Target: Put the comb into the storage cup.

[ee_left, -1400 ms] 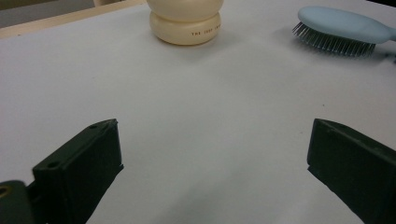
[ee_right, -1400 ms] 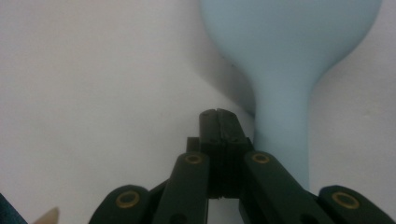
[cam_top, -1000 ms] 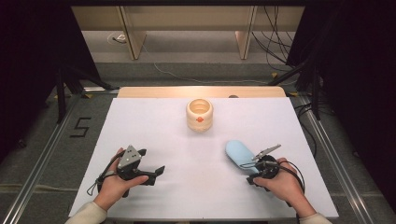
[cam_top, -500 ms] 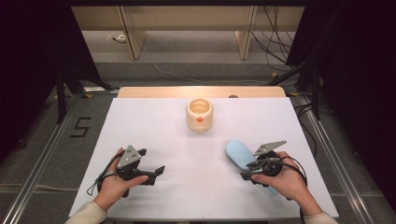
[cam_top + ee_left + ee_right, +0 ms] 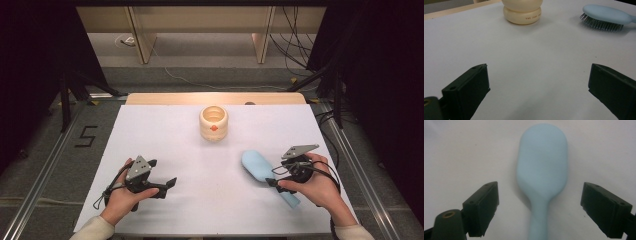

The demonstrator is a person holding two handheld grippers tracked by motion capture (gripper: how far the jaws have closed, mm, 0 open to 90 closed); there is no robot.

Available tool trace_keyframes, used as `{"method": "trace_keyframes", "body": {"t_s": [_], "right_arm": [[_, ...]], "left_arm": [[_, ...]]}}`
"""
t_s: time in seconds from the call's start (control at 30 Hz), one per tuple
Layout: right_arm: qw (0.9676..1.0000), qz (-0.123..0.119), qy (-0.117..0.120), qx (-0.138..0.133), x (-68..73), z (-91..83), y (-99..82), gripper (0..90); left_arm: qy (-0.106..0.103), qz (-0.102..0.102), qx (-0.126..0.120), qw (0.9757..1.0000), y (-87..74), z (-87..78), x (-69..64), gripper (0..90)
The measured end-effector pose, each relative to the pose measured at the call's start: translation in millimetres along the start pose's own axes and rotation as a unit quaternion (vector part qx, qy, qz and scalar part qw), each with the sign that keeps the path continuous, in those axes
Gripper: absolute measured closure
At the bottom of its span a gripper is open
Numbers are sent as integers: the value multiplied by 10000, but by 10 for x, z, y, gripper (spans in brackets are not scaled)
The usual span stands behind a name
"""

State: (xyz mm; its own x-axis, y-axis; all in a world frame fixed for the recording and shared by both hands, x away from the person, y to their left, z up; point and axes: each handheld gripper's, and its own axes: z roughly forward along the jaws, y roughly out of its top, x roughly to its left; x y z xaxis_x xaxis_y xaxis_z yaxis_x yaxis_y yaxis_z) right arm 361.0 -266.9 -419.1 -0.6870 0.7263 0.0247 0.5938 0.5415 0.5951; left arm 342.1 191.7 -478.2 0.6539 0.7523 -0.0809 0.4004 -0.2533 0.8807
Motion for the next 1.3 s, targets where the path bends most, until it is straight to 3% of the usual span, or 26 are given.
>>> {"method": "trace_keyframes", "body": {"t_s": [0.07,0.1,0.13,0.17,0.33,0.83,1.0,1.3], "right_arm": [[9999,1,-33,158,-40,9,1,159],[9993,46,-18,363,-66,40,6,160],[9993,46,-18,363,-66,40,6,160],[9975,111,39,691,-69,76,7,161],[9949,55,135,1001,-60,174,33,162],[9880,33,189,1533,-87,346,93,181],[9835,11,307,1781,-61,401,111,223],[9782,-45,295,2055,-44,530,141,261]], "left_arm": [[0,-18,-13,10000,-1,3,-4,27],[6,-12,-11,10000,-1,3,-3,27],[6,-12,-11,10000,-1,3,-3,27],[7,-22,-11,10000,-1,1,-2,27],[-8,-14,-7,10000,-2,1,-3,27],[-11,-10,-8,10000,-1,1,-5,28],[-10,-6,-9,10000,-1,2,-7,28],[-15,-12,-11,10000,-1,0,-6,30]]}}
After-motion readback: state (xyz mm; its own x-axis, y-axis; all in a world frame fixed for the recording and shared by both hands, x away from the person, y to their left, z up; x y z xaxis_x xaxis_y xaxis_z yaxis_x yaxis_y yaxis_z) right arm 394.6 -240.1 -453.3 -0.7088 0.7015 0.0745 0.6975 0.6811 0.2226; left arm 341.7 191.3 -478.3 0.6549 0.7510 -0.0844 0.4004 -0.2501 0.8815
